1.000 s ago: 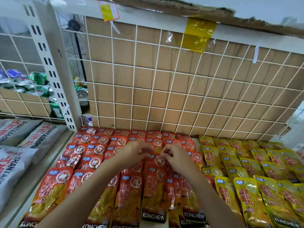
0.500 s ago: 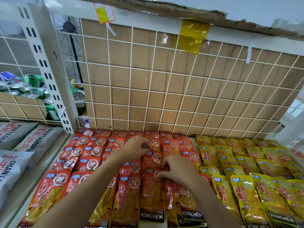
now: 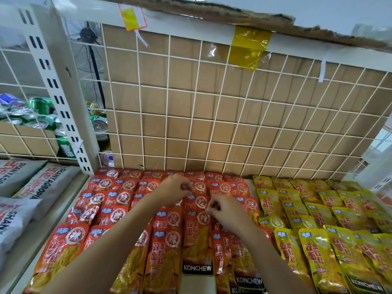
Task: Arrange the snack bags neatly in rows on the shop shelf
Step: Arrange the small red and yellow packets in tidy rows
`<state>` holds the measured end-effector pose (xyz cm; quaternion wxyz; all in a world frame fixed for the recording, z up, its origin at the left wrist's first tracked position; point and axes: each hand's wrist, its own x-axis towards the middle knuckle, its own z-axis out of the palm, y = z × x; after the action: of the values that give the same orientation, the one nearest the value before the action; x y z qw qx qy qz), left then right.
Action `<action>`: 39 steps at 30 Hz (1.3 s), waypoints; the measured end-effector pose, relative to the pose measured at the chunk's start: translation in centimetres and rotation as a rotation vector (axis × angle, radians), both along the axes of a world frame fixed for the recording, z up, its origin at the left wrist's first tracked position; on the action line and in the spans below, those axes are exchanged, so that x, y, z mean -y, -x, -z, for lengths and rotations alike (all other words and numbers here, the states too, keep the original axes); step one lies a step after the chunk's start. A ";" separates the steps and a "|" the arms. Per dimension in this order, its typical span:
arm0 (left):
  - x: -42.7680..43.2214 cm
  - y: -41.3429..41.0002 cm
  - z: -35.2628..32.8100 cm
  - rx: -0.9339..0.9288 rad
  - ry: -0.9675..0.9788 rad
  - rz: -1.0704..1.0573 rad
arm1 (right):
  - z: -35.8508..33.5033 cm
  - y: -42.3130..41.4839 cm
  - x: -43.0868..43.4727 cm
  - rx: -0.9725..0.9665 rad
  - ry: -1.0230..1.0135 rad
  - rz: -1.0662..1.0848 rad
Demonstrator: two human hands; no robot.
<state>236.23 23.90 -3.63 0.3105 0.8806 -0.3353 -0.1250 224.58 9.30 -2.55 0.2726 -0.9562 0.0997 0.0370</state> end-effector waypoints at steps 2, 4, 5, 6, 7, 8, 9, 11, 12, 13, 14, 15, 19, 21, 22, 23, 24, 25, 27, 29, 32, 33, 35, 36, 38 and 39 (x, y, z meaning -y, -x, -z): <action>0.0 -0.1 0.1 0.003 0.004 -0.007 | 0.2 -0.1 0.0 0.001 -0.001 0.022; 0.0 -0.2 0.3 0.004 0.008 -0.013 | 0.3 -0.2 -0.1 0.002 -0.002 0.031; -0.1 -0.2 0.3 0.004 0.010 -0.012 | 0.4 -0.2 -0.2 0.003 -0.006 0.030; -0.1 -0.3 0.4 0.000 0.013 -0.010 | 0.4 -0.2 -0.2 0.006 -0.009 0.028; -0.1 -0.3 0.4 -0.006 0.020 -0.005 | 0.5 -0.2 -0.3 0.013 -0.009 0.025; -0.1 -0.4 0.4 -0.009 0.024 0.004 | 0.5 -0.2 -0.3 0.017 -0.008 0.022; -0.1 -0.5 0.4 -0.010 0.027 0.013 | 0.5 -0.3 -0.4 0.021 -0.004 0.018; -0.2 -0.6 0.4 -0.014 0.027 0.022 | 0.5 -0.4 -0.5 0.021 0.005 0.009; -0.2 -0.6 0.4 -0.019 0.029 0.023 | 0.5 -0.4 -0.6 0.021 0.009 0.006; -0.2 -0.7 0.4 -0.022 0.032 0.022 | 0.6 -0.5 -0.6 0.021 0.013 0.004; -0.2 -0.7 0.4 -0.023 0.032 0.022 | 0.6 -0.5 -0.6 0.020 0.017 0.003; -0.2 -0.6 0.4 -0.022 0.030 0.022 | 0.6 -0.6 -0.6 0.019 0.018 0.001; -0.2 -0.6 0.5 -0.019 0.031 0.033 | 0.5 -0.6 -0.5 0.020 0.016 -0.008; -0.2 -0.5 0.4 -0.028 0.042 0.034 | 0.5 -0.6 -0.5 0.024 0.013 -0.012; -0.3 -0.5 0.5 -0.028 0.046 0.034 | 0.5 -0.6 -0.5 0.026 0.014 -0.014; -0.3 -0.5 0.5 -0.029 0.047 0.036 | 0.5 -0.5 -0.5 0.030 0.017 -0.017; -0.3 -0.5 0.5 -0.029 0.047 0.039 | 0.5 -0.5 -0.5 0.033 0.021 -0.017; -0.4 -0.5 0.5 -0.026 0.045 0.041 | 0.5 -0.4 -0.5 0.036 0.024 -0.017; -0.4 -0.4 0.4 -0.020 0.045 0.048 | 0.6 -0.4 -0.5 0.035 0.026 -0.015; -0.4 -0.4 0.4 -0.016 0.046 0.046 | 0.6 -0.3 -0.5 0.032 0.030 -0.013; -0.6 -0.7 0.5 -0.033 0.072 -0.035 | 0.5 -0.2 -0.5 0.030 0.036 -0.012; -0.7 -0.8 0.6 -0.052 0.096 -0.069 | 0.5 -0.2 -0.5 0.032 0.035 -0.013; -0.9 -1.1 0.5 -0.064 0.120 -0.100 | 0.4 -0.2 -0.6 0.031 0.032 -0.014; -1.0 -1.2 0.4 -0.060 0.122 -0.102 | 0.4 -0.2 -0.6 0.029 0.029 -0.013; -1.0 -1.4 0.4 -0.055 0.114 -0.089 | 0.4 -0.2 -0.6 0.024 0.026 -0.011; -1.0 -1.4 0.4 -0.057 0.100 -0.074 | 0.4 -0.2 -0.6 0.025 0.028 -0.011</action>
<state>237.68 24.94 -4.02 0.3678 0.8720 -0.2993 -0.1215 224.76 9.89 -2.95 0.2604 -0.9608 0.0913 0.0253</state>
